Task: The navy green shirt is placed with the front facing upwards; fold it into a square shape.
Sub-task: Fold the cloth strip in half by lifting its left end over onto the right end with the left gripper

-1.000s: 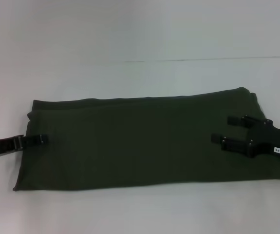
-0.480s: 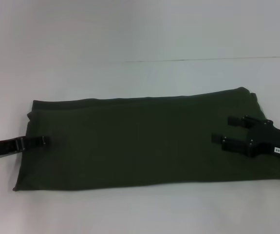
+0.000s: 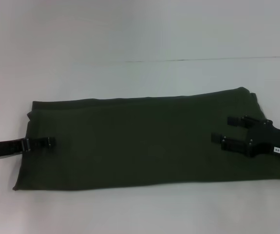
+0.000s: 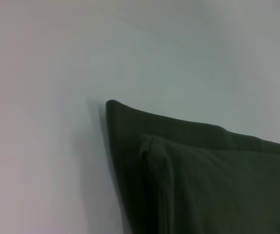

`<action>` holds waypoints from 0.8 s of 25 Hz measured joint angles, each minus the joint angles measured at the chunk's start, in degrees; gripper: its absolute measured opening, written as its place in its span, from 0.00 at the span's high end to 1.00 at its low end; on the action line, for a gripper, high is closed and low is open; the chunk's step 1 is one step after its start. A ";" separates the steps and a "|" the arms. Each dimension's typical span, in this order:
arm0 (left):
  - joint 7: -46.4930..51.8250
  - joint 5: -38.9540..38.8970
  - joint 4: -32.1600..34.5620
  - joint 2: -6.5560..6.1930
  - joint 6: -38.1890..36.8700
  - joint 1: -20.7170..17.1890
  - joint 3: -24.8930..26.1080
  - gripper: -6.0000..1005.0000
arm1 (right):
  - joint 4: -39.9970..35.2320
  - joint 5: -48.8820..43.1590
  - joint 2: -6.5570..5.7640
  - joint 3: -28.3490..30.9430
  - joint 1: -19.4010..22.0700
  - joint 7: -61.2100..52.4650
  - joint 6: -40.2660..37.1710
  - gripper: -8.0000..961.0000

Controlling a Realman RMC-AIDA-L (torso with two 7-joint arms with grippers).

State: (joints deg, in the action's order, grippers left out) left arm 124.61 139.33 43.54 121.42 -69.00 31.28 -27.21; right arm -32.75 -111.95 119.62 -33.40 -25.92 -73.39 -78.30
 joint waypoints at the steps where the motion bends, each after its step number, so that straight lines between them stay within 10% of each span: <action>1: -0.05 -0.08 -0.01 0.02 0.00 0.00 -0.01 0.18 | 0.00 -0.01 0.00 0.00 0.01 0.00 0.00 0.10; 20: -2.01 -0.30 -0.04 0.21 0.00 0.38 -0.53 0.59 | -0.03 -0.03 0.00 0.26 0.24 -0.02 0.10 0.10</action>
State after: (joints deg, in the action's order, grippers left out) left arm 122.60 139.03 43.51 121.64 -68.99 31.66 -27.74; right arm -32.78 -111.97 119.62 -33.14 -25.68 -73.41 -78.21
